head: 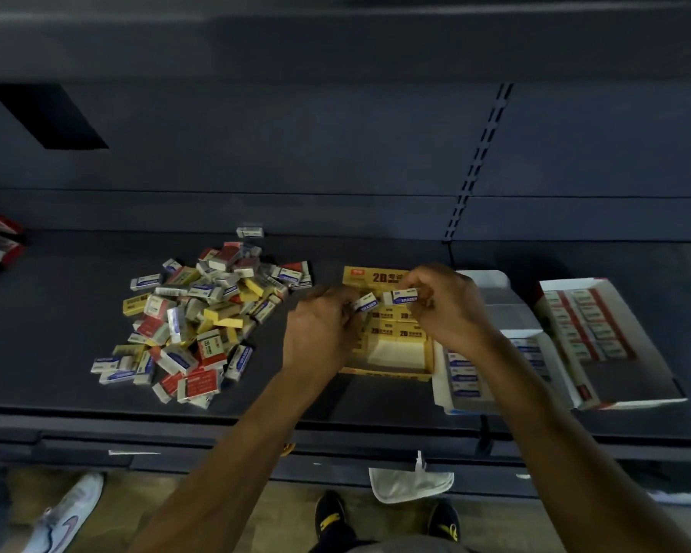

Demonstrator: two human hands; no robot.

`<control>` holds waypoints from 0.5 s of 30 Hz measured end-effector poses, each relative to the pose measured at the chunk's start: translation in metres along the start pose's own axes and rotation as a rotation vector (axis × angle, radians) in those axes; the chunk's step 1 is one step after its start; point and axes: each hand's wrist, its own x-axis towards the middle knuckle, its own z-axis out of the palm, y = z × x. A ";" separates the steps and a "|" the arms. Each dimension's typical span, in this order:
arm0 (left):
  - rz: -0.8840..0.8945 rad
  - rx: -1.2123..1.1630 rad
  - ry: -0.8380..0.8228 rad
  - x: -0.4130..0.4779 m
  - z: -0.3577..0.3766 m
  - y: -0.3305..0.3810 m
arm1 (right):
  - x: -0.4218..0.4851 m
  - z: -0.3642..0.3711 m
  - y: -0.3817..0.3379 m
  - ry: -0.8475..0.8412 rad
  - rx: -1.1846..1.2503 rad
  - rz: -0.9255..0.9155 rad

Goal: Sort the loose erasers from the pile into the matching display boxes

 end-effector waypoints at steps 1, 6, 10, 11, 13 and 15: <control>0.010 -0.021 -0.007 -0.001 0.001 0.006 | -0.006 -0.005 0.004 0.002 0.003 0.007; 0.077 -0.069 -0.072 -0.008 0.008 0.036 | -0.035 -0.024 0.023 0.010 0.027 0.063; 0.116 -0.062 -0.118 -0.012 0.018 0.057 | -0.055 -0.037 0.036 -0.021 0.041 0.104; 0.123 -0.062 -0.132 -0.012 0.021 0.062 | -0.059 -0.040 0.040 -0.026 0.048 0.111; 0.148 -0.074 -0.152 -0.013 0.026 0.070 | -0.067 -0.044 0.049 -0.036 0.066 0.115; 0.176 -0.090 -0.169 -0.014 0.031 0.078 | -0.074 -0.049 0.060 -0.022 0.094 0.108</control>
